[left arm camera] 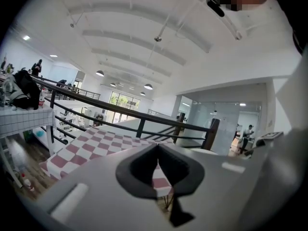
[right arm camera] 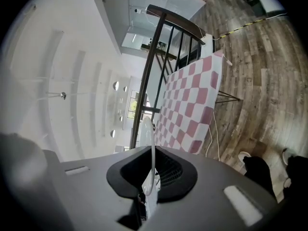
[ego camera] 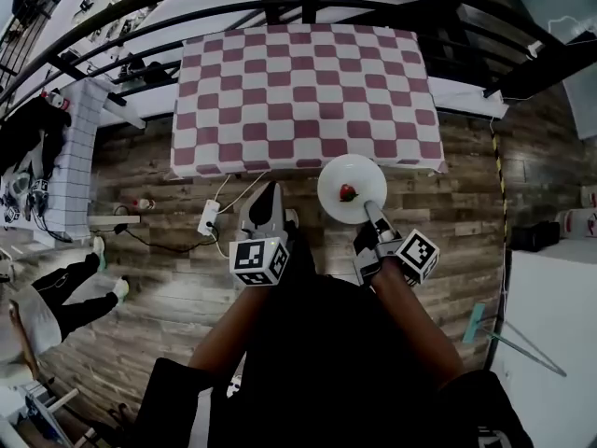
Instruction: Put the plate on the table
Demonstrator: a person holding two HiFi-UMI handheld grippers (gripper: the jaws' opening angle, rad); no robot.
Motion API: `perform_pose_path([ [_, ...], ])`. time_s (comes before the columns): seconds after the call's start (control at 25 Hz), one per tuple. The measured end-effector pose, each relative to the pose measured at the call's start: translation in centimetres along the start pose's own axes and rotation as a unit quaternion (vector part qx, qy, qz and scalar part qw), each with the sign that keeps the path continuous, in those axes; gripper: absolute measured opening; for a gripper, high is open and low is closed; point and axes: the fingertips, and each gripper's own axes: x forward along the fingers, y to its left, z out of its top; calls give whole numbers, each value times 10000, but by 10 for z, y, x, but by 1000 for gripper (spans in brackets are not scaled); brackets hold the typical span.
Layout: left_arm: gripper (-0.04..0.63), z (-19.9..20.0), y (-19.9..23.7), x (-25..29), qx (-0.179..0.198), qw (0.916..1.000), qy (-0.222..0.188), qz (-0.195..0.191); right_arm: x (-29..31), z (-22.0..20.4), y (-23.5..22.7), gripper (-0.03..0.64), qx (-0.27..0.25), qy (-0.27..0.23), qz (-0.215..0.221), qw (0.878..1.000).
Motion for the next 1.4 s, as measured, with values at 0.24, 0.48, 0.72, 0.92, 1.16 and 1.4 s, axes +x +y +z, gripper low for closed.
perform_pose_path([
  [0.24,11,28,18,59,48,9994,65,-340,55,10,21,15,233,-85,-37,9997],
  [0.48,11,47,21,83,103,9984,-90,-549,89,7,29,15,414,-97,75,9991],
  [0.72,10,75,63,120,61,9981,-54,-606,146,5,59,15,533,-209,27,9984],
  [0.92,11,83,88,129,13,9983,-78,-573,175,-2,71,15,506,-152,71,9986],
  [1.16,11,86,114,133,-89,9985,-114,-519,201,-9,79,15,543,-92,137,9984],
  [1.4,11,85,130,133,-214,9988,-149,-417,214,-17,80,16,469,69,23,9989],
])
